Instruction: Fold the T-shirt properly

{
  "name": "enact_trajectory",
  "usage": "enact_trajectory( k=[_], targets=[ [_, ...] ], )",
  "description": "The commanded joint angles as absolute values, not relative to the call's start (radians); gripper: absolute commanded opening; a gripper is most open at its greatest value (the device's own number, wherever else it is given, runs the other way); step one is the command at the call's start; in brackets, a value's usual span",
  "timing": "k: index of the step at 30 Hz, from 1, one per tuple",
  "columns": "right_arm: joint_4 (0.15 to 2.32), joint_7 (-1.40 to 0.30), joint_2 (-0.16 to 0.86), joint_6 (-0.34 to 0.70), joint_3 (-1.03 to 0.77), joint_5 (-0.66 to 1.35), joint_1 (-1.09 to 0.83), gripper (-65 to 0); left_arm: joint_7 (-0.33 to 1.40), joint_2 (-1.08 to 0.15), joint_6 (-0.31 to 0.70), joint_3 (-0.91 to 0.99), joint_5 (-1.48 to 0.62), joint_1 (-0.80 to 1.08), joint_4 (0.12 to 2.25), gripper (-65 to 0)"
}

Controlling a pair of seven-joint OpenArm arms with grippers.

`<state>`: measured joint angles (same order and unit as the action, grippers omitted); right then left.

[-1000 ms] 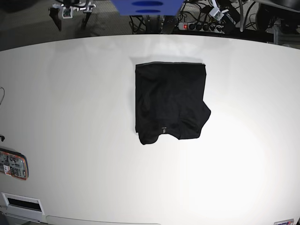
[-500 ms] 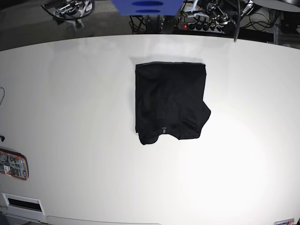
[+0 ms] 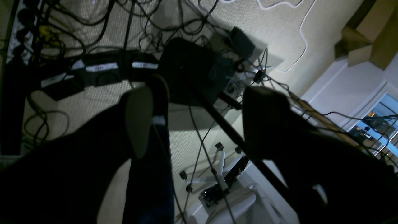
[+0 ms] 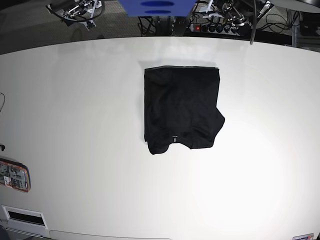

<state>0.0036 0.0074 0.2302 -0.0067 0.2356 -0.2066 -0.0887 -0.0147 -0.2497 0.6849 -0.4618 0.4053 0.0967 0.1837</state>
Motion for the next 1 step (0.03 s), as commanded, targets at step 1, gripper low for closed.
enact_trajectory(
  k=[1],
  targets=[
    [0.000,0.007,0.248,-0.007,0.237,-0.205,-0.088,-9.4,-0.008,-0.255,0.698,-0.461,0.409,0.104,0.180,-22.1]
  ],
)
